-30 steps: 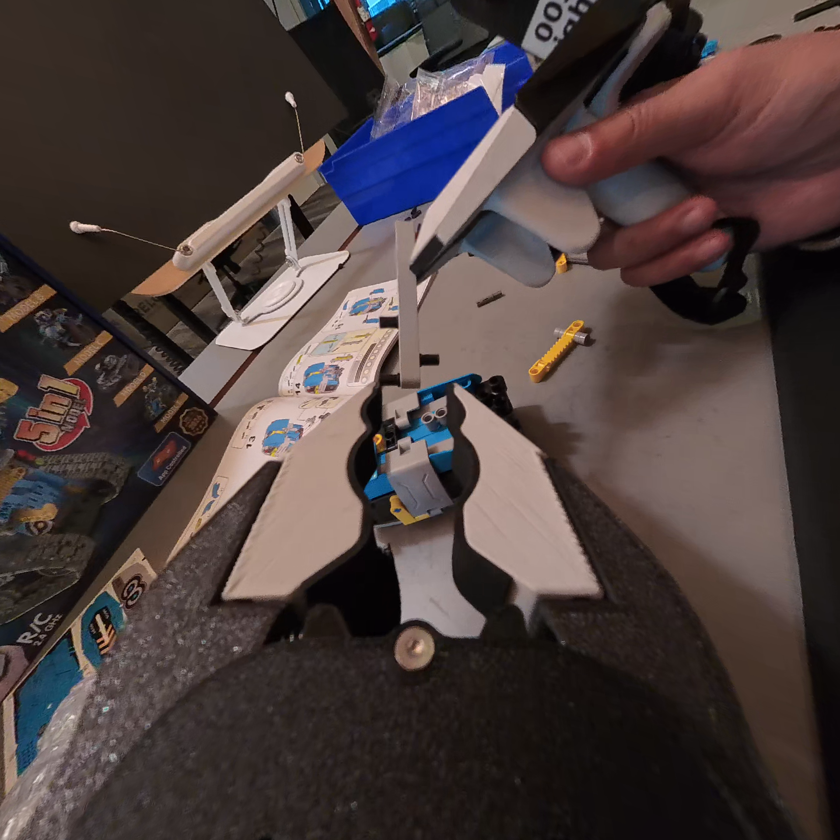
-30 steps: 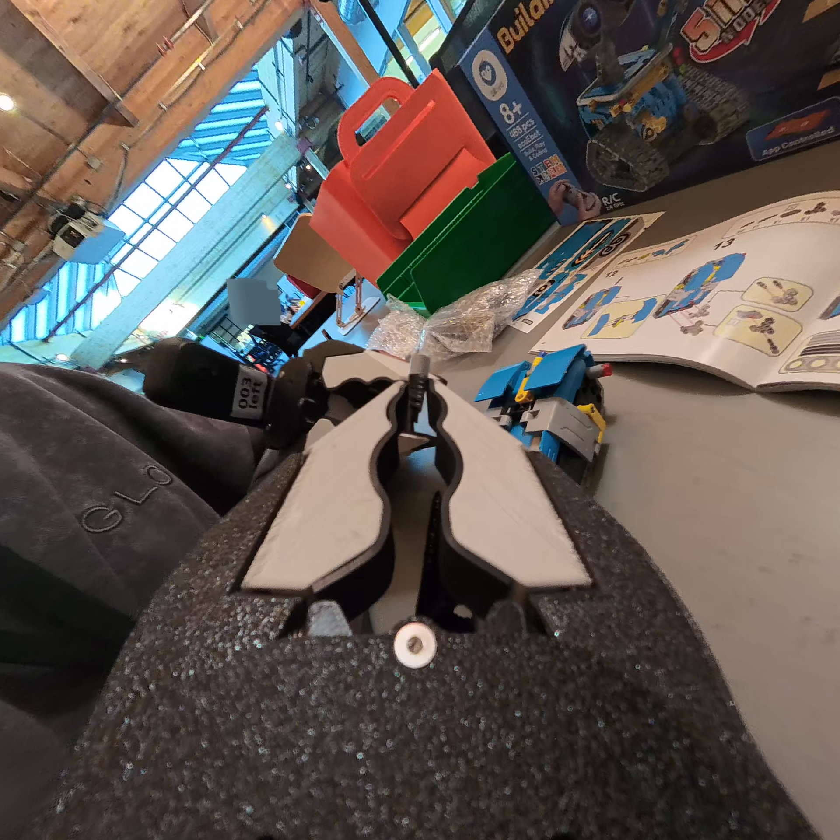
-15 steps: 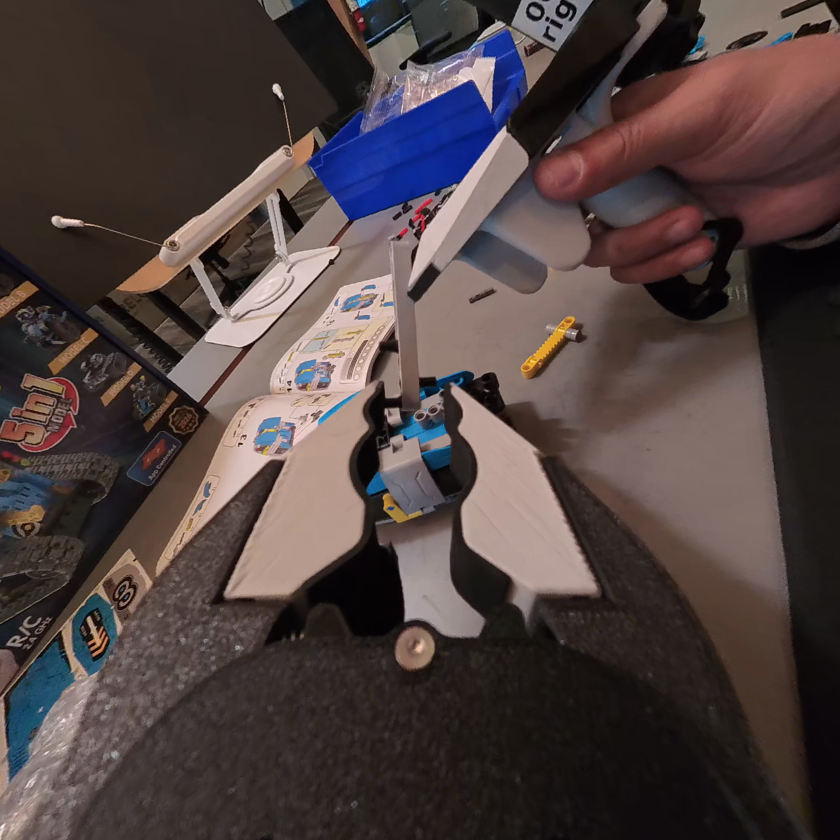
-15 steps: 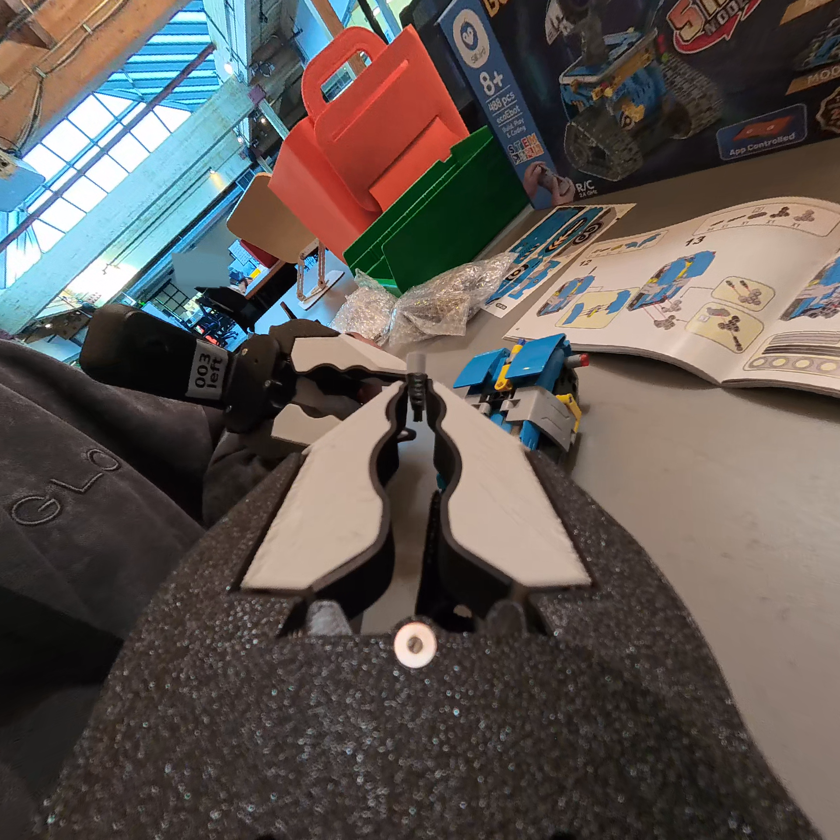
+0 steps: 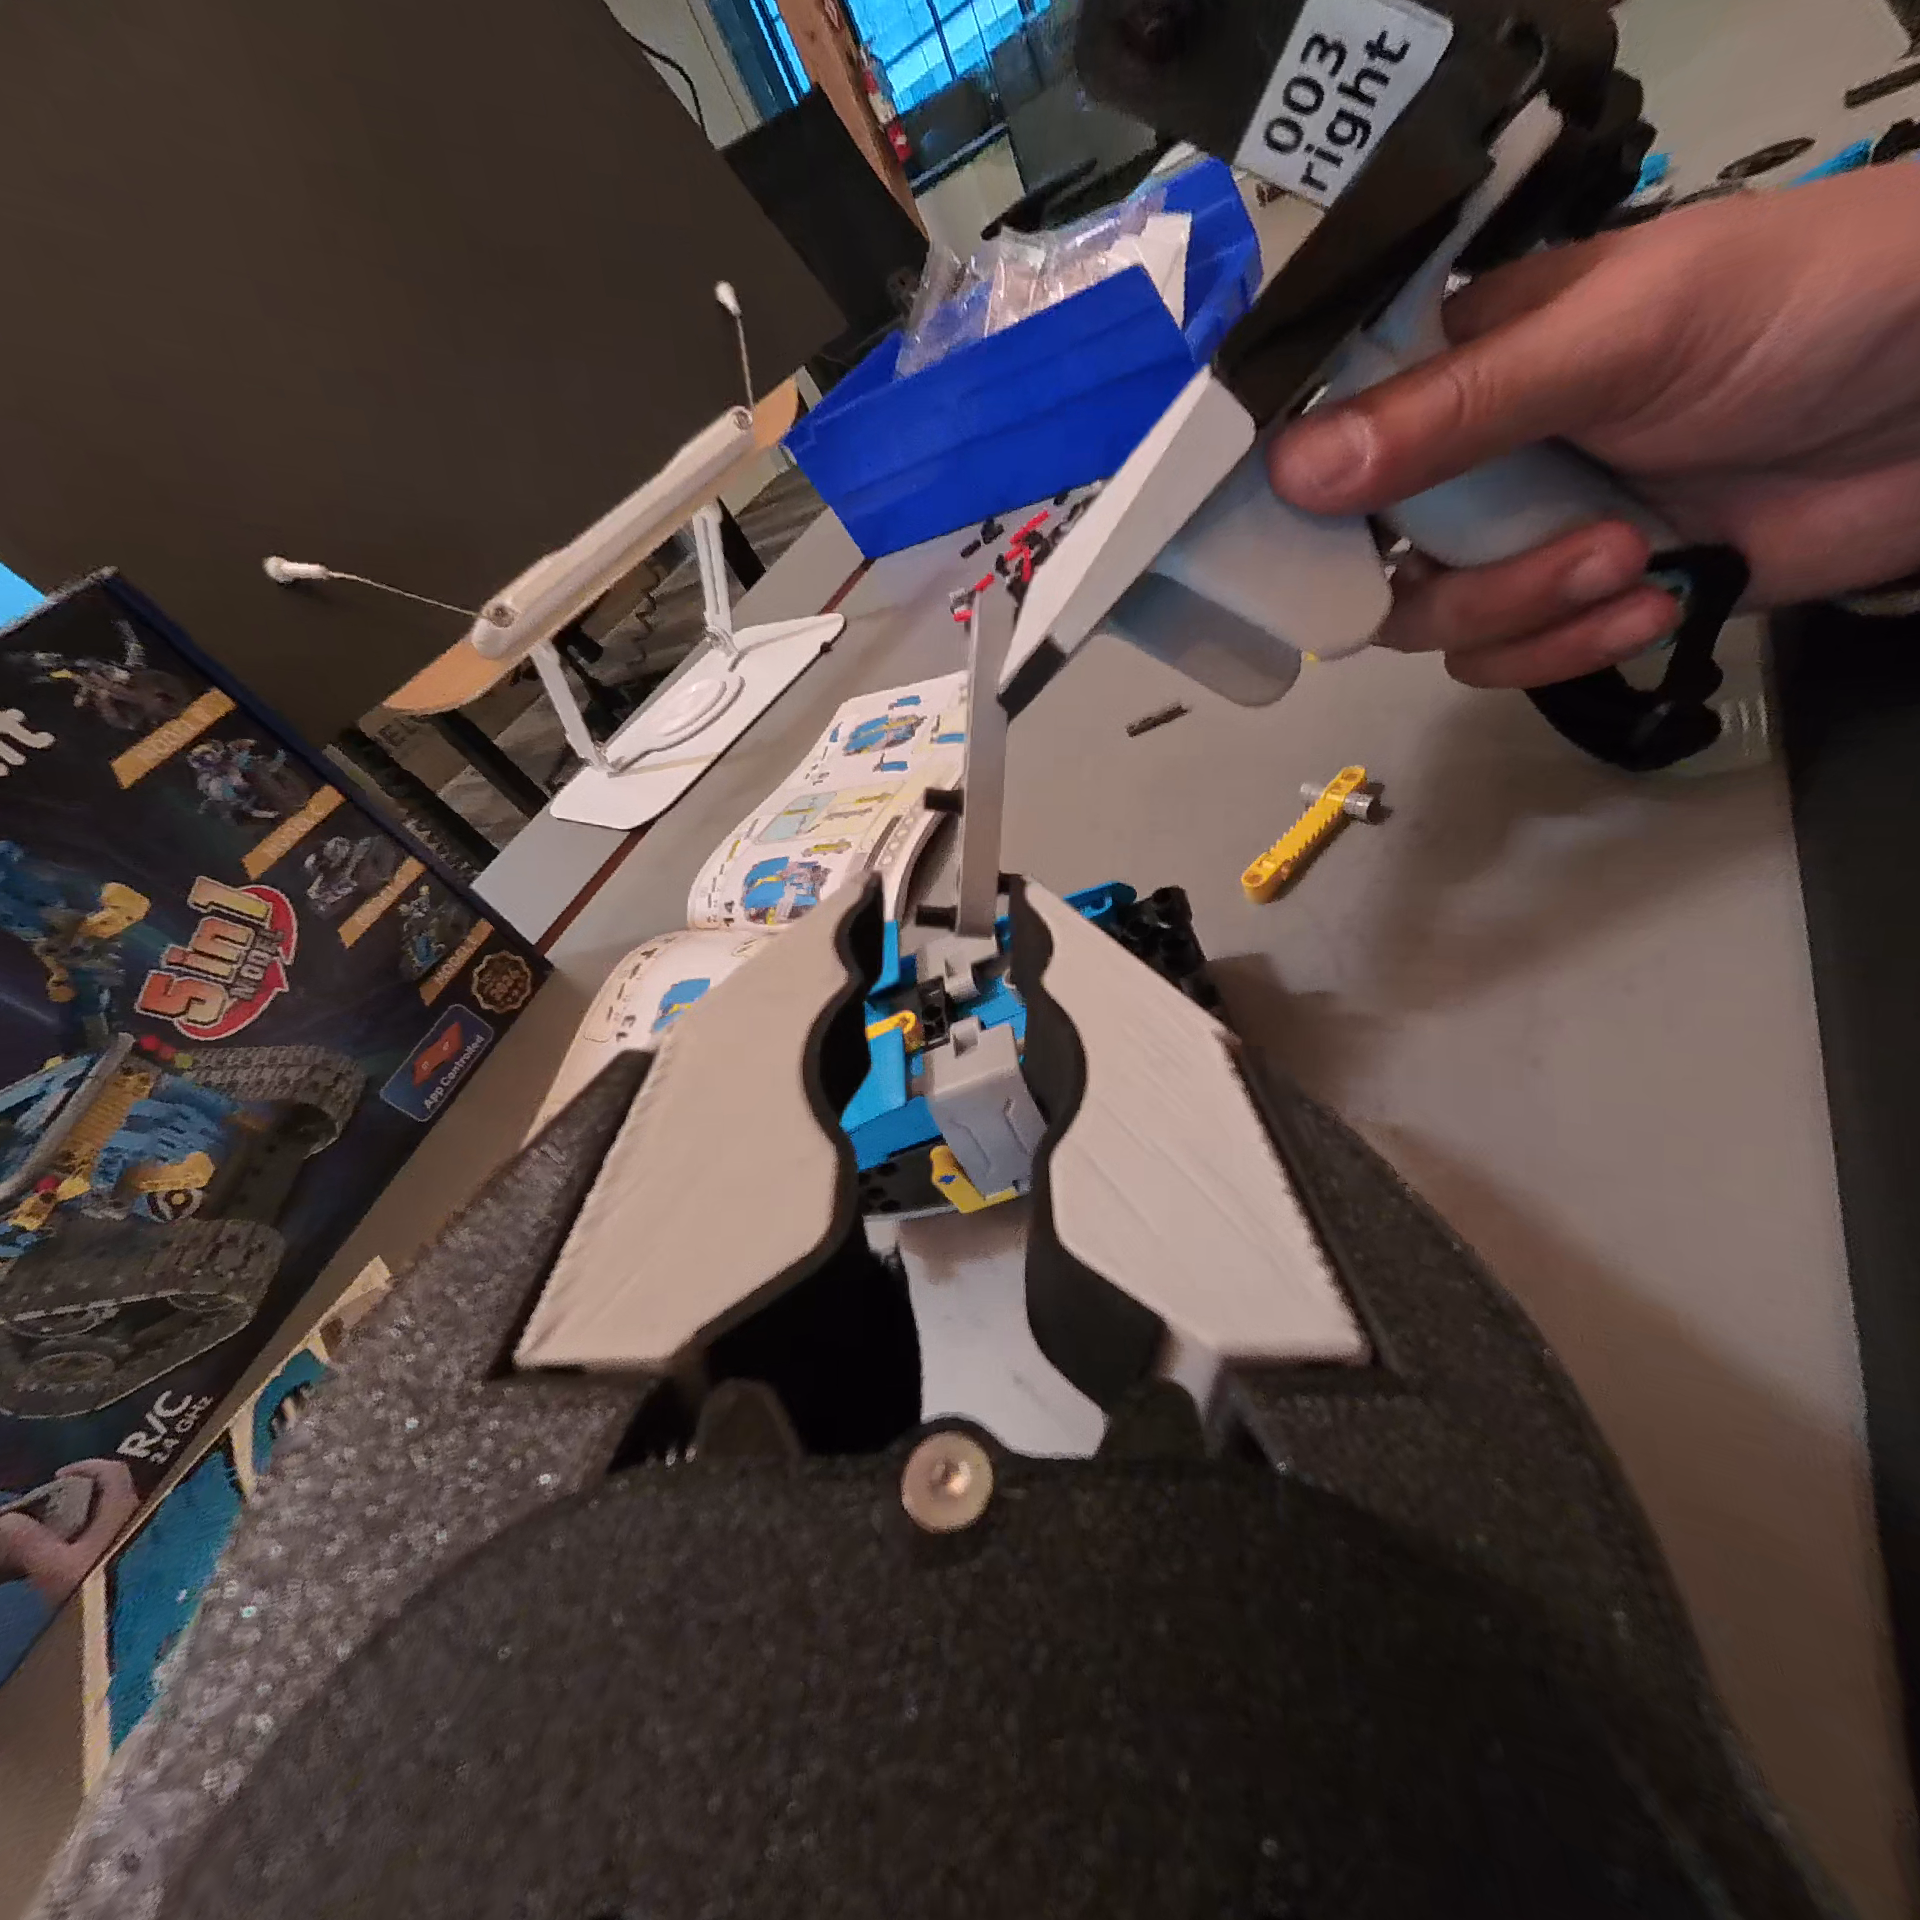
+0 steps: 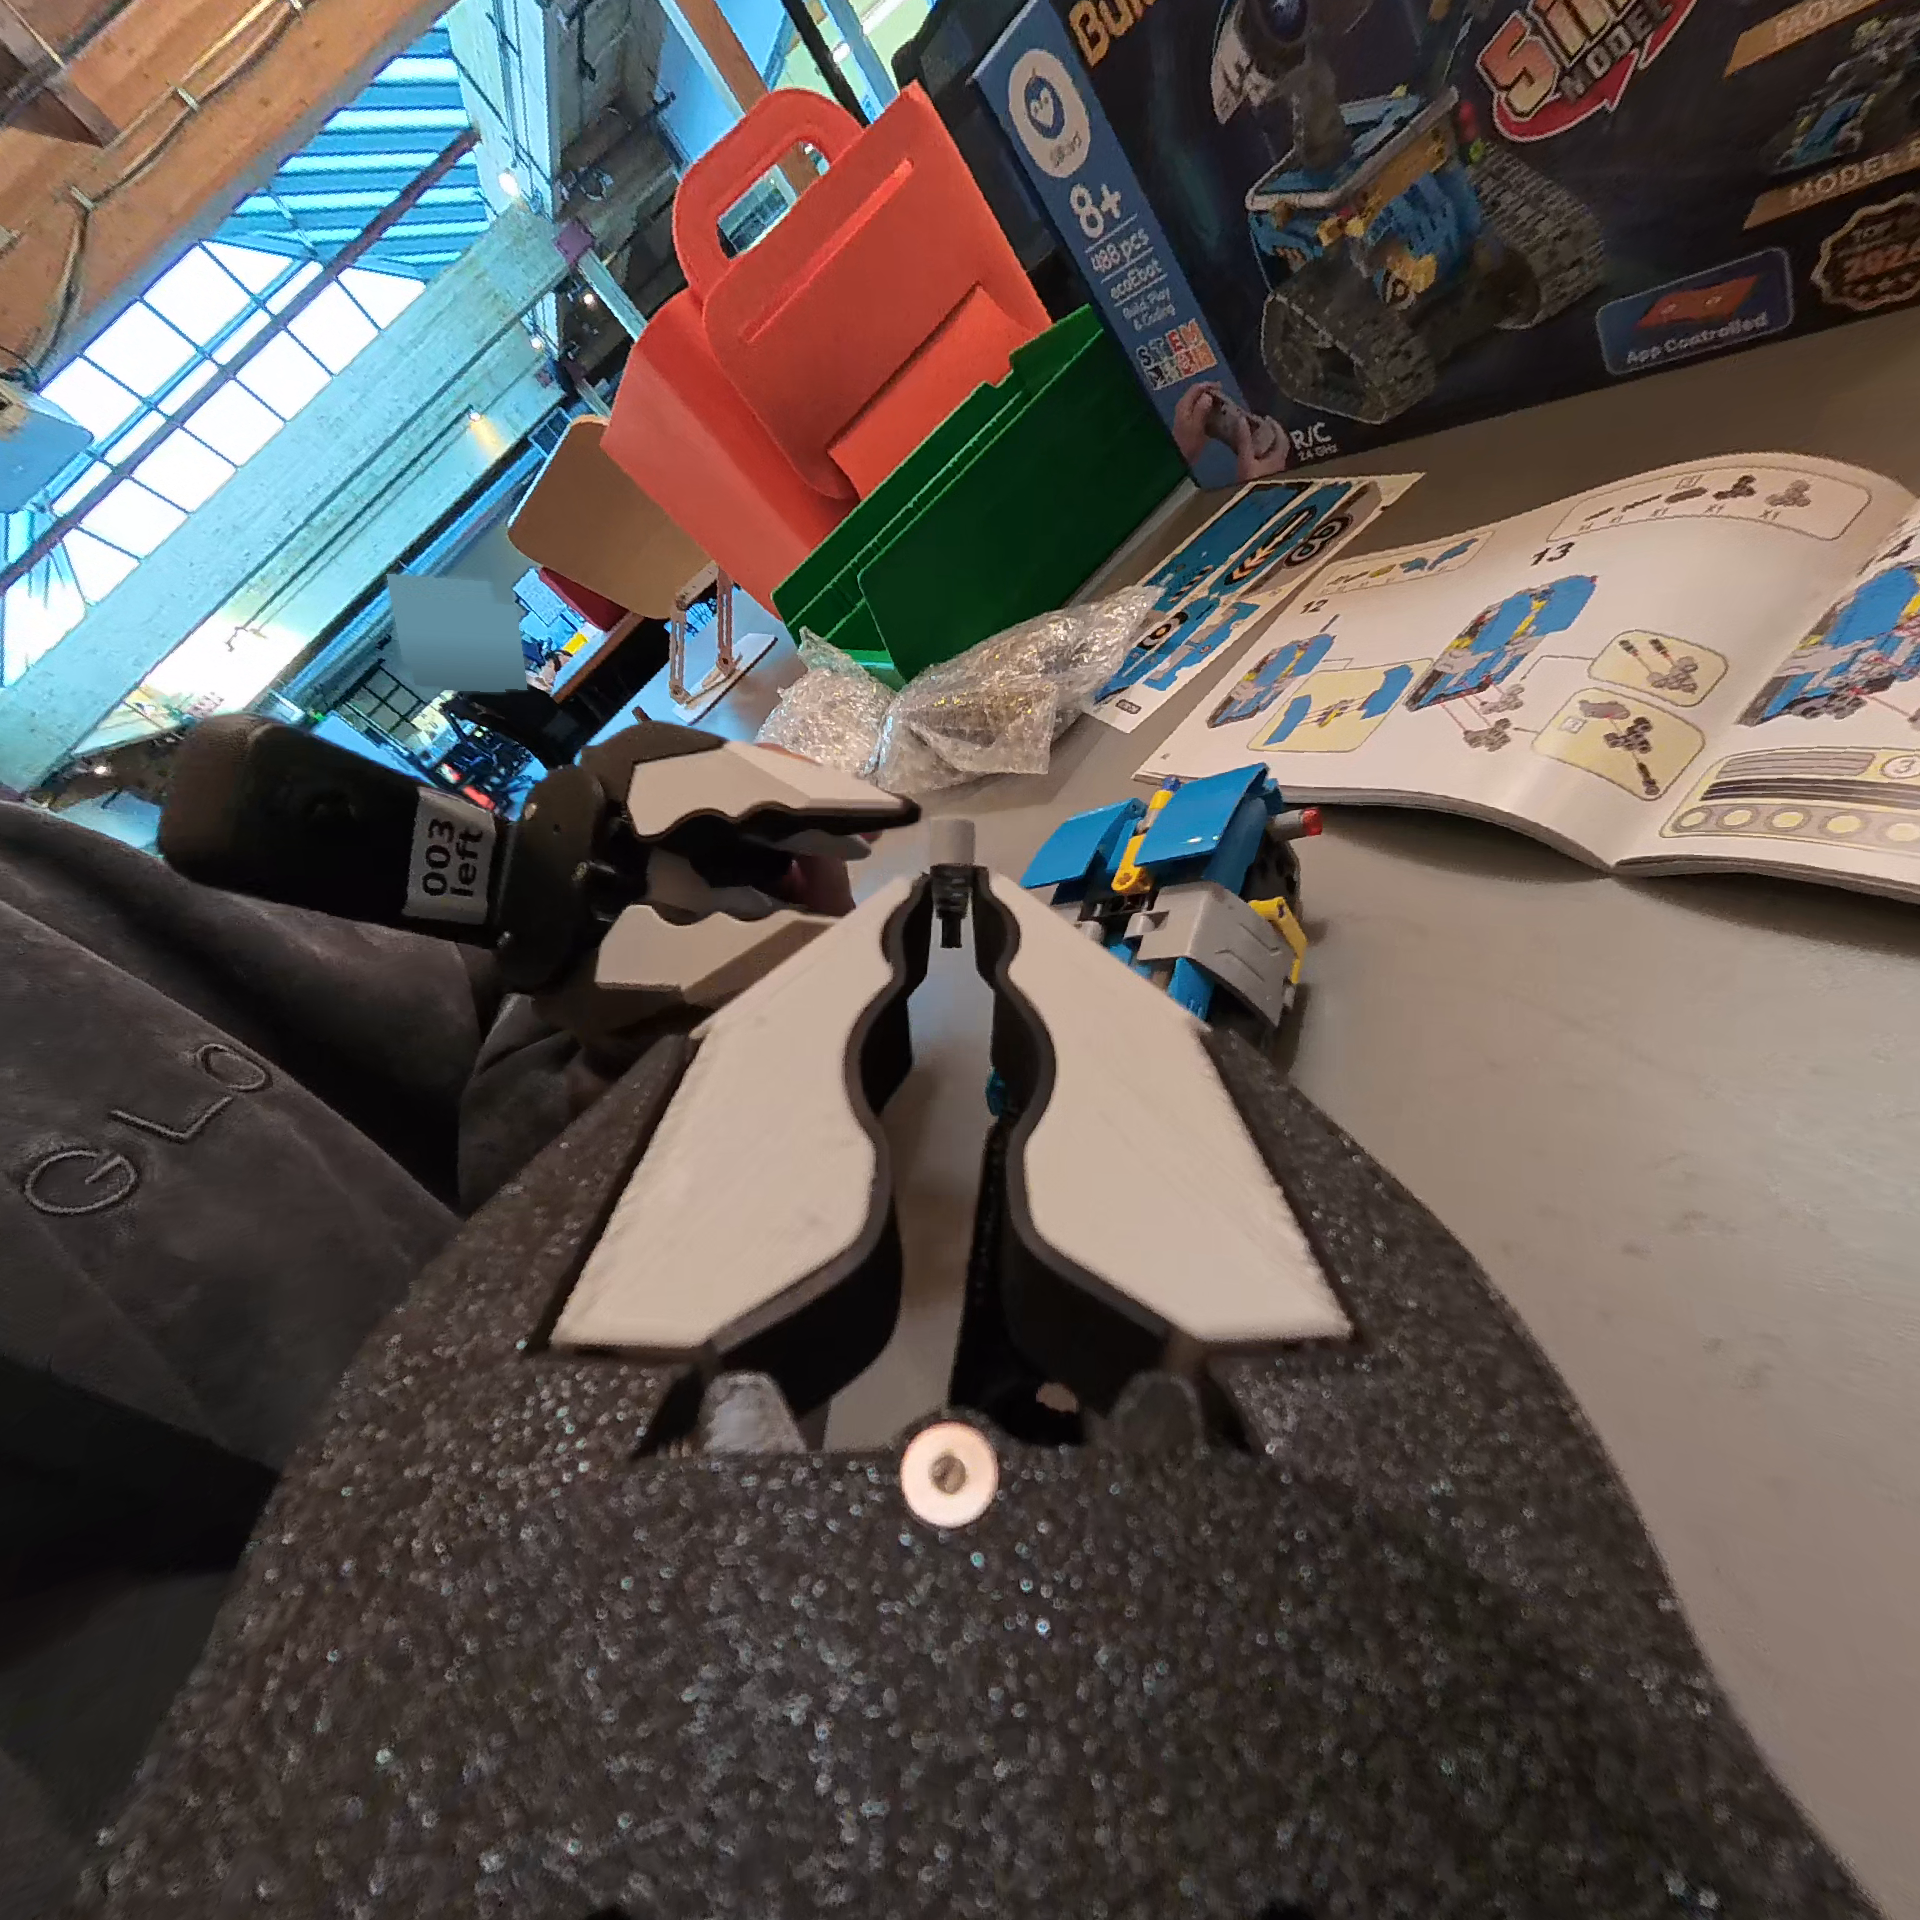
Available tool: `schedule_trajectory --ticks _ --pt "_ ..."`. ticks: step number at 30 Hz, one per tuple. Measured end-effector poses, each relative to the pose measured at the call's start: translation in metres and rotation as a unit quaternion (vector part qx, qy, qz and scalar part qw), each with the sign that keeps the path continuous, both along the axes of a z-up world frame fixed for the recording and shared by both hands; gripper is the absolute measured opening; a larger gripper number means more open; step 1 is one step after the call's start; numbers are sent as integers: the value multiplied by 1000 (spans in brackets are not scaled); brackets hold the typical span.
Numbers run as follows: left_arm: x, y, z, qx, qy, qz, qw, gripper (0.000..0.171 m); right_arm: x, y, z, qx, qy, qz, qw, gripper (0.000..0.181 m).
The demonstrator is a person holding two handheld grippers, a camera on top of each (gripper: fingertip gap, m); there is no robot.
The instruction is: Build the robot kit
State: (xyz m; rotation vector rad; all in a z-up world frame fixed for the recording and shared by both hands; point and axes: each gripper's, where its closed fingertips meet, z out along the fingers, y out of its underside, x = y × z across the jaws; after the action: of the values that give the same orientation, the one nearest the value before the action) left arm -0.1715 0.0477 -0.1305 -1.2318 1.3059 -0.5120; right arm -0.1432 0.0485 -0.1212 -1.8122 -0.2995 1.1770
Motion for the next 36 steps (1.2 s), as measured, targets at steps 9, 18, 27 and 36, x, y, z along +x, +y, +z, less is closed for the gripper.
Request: schedule_trajectory --ticks 9,18,27,36 --pt "1 5 -15 -11 35 8 999 16 -6 -3 0 3 -2 14 1000 7" --pt "2 3 -15 -65 18 -10 998 16 -9 -5 8 20 12 20 1000 7" --pt "-5 13 -4 -352 -110 -71 927 16 -13 -10 25 112 -33 9 993 18" --pt "-5 12 1 -433 -154 -99 883 16 -48 -16 6 160 -157 31 974 25"
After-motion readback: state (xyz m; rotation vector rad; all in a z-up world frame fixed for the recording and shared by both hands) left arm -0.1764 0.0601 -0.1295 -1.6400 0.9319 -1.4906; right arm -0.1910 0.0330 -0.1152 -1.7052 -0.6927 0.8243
